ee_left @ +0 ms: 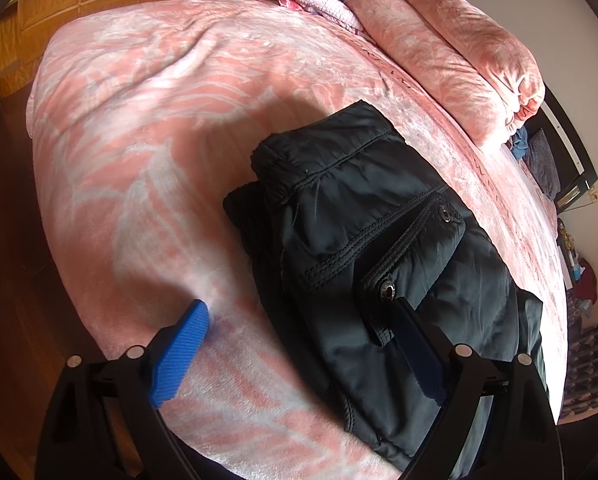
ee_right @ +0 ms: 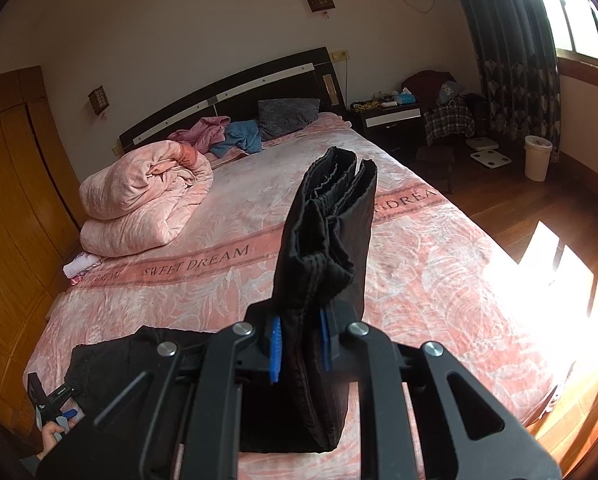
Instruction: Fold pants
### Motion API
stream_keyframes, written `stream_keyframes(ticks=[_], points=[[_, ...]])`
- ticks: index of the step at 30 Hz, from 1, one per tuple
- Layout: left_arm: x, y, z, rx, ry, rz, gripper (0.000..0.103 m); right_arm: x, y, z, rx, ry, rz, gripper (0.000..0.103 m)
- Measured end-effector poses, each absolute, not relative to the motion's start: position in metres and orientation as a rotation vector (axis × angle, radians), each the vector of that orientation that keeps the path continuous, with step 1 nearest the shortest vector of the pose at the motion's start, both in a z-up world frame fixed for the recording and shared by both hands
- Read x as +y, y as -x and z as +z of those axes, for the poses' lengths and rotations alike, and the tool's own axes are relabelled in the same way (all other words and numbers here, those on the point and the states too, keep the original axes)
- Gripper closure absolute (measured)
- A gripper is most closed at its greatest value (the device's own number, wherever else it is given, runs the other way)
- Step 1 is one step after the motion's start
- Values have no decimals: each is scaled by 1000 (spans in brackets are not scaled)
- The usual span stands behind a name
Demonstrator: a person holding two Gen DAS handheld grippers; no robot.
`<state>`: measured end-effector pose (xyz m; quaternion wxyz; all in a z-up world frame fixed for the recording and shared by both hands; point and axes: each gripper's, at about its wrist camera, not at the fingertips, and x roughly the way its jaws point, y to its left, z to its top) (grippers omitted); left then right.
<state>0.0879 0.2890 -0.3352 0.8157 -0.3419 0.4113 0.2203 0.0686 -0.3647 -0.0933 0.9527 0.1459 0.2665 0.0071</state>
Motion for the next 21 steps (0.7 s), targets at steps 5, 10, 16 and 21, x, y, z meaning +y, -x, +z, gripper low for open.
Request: stream_keyframes(ticks=[5, 10, 16, 21], points=[[289, -87, -336, 878, 730, 465, 10, -352, -72, -89, 549, -269, 22, 89], [289, -86, -336, 874, 740, 454, 10, -339, -75, -84, 553, -238, 28, 89], [291, -85, -338, 871, 755, 439, 10, -321, -79, -77, 556, -203, 38, 89], [292, -84, -338, 868, 765, 430, 10, -304, -83, -74, 563, -173, 51, 89]])
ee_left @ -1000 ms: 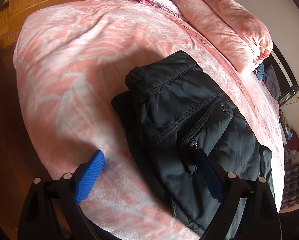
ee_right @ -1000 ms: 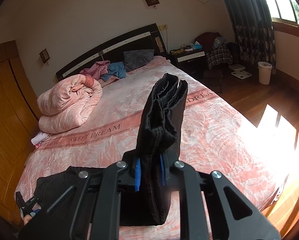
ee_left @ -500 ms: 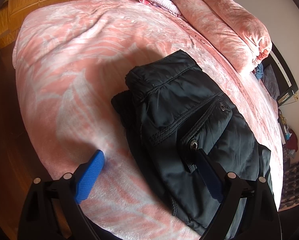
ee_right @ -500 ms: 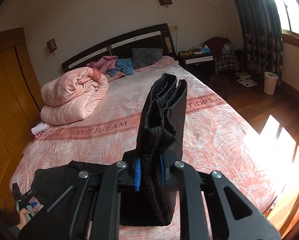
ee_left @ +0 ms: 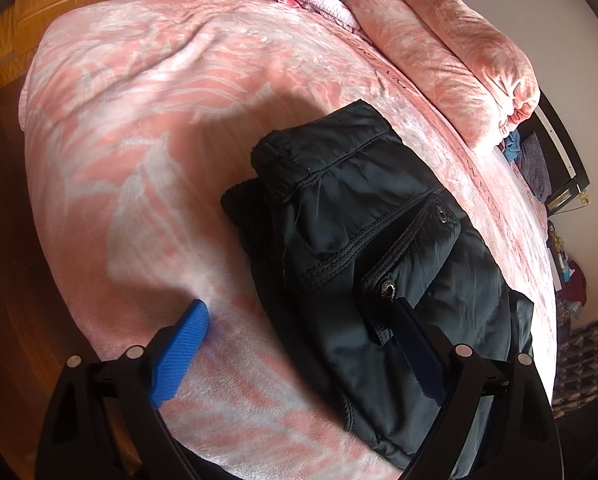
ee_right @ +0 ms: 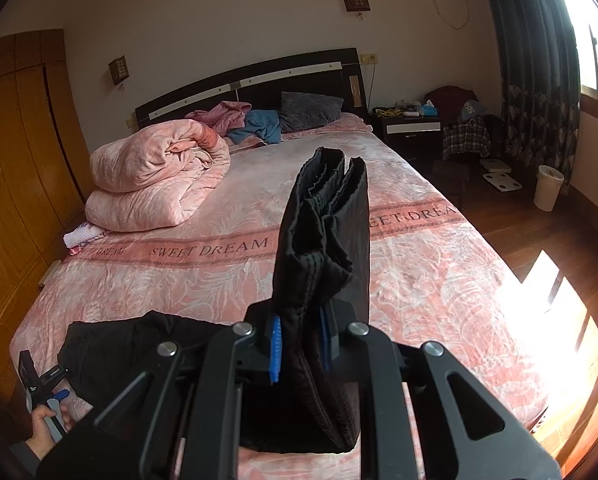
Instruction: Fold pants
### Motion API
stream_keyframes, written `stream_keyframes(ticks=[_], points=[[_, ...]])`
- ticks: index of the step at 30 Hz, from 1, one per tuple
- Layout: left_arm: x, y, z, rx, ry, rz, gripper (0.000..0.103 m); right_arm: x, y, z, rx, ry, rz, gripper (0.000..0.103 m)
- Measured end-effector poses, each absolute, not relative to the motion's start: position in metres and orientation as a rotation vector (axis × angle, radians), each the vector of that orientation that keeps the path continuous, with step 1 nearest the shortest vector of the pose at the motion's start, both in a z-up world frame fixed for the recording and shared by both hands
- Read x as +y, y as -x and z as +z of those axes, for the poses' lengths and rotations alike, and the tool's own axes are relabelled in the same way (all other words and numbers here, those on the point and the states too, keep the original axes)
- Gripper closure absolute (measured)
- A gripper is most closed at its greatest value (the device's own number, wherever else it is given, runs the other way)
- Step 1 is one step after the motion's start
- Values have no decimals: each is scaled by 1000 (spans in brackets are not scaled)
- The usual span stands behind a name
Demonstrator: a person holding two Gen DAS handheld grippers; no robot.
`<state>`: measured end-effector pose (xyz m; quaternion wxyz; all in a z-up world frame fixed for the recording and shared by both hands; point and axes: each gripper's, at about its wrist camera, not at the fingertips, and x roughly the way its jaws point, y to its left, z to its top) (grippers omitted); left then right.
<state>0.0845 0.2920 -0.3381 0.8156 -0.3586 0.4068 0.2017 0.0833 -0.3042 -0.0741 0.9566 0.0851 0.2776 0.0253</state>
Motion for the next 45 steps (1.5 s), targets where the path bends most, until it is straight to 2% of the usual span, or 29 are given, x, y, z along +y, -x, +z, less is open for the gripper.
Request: stream_keyframes(ticks=[10, 29, 45], points=[[294, -83, -340, 861, 791, 410, 9, -263, -102, -77, 616, -86, 93, 89], [302, -80, -346, 854, 833, 356, 7, -146, -129, -124, 775, 123, 160, 89], [307, -77, -347, 842, 863, 333, 6, -100, -132, -146, 798, 245, 204, 89]])
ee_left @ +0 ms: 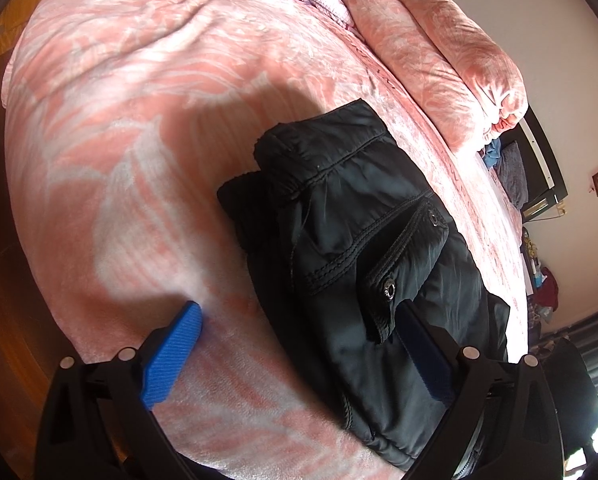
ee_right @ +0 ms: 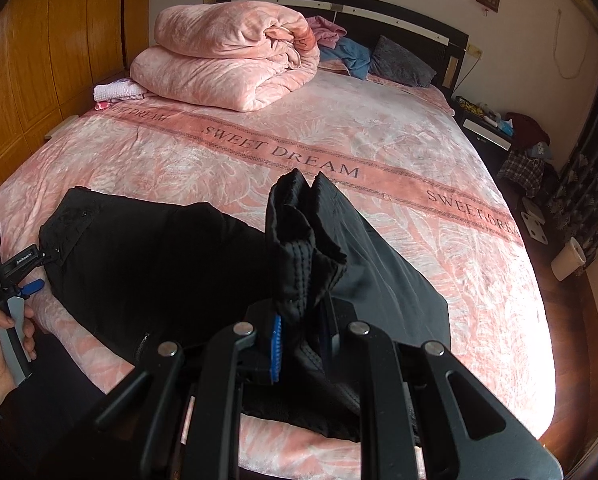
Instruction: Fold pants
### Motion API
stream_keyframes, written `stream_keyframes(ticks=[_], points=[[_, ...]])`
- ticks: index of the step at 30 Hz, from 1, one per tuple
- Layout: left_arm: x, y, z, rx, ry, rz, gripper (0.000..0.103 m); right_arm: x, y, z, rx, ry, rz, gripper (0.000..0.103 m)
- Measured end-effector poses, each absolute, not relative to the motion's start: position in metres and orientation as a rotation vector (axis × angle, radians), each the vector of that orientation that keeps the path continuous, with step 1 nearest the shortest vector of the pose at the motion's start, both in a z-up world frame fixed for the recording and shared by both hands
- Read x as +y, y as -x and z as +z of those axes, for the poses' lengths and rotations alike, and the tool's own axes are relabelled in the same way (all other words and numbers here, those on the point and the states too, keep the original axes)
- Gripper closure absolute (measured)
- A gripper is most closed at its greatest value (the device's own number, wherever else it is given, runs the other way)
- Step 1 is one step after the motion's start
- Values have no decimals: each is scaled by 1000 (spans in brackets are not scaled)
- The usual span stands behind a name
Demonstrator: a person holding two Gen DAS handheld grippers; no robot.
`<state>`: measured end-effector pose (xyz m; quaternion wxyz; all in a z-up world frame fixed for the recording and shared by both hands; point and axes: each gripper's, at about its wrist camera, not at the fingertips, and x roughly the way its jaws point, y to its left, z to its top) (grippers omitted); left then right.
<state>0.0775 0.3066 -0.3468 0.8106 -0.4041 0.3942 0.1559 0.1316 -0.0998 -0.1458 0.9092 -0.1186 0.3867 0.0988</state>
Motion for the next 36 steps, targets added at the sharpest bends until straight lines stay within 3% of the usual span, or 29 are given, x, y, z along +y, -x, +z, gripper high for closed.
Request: stream_keyframes(ticks=[36], points=[[314, -74, -350, 825, 923, 278, 5, 1, -122, -260, 826, 701, 163, 89]])
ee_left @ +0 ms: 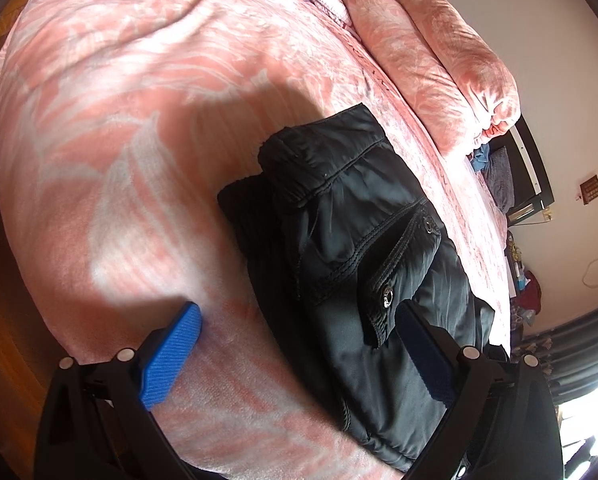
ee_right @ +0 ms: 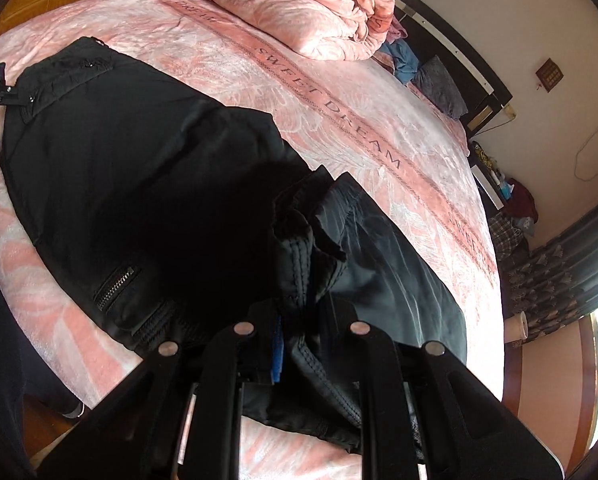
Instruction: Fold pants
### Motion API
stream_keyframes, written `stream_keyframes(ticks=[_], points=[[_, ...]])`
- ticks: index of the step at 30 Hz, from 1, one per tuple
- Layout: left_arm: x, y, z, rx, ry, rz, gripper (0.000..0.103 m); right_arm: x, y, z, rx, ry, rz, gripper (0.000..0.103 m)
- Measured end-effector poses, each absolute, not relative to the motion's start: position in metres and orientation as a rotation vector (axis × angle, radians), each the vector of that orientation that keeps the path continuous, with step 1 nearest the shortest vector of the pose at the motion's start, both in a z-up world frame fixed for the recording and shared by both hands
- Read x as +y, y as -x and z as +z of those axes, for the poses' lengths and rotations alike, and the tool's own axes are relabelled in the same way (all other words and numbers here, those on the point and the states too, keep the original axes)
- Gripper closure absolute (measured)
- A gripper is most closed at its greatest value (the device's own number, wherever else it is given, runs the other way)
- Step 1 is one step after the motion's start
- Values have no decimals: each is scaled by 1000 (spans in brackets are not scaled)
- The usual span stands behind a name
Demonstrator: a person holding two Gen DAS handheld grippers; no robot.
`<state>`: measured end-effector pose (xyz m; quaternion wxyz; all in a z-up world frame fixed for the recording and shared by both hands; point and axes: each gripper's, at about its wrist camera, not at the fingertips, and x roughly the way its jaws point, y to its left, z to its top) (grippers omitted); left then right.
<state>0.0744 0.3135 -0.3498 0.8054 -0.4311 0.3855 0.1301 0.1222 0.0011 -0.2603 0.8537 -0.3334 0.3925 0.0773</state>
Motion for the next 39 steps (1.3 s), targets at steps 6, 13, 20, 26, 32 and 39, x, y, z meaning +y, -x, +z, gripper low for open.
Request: stream_keyframes(ticks=[6, 13, 20, 26, 32, 39], points=[[315, -71, -350, 820, 934, 270, 5, 10, -119, -298, 847, 786, 161, 89], [315, -71, -350, 820, 934, 269, 5, -4, -120, -285, 914, 609, 347, 56], [317, -69, -351, 810, 949, 264, 5, -56, -137, -234, 996, 234, 502, 17], [317, -67, -351, 807, 957, 256, 5, -54, -157, -250, 1027, 235, 408, 40], [318, -67, -351, 806, 961, 253, 5, -53, -163, -273, 1139, 141, 418, 78], [318, -68, -352, 806, 961, 254, 5, -53, -149, -243, 1097, 79, 483, 91]])
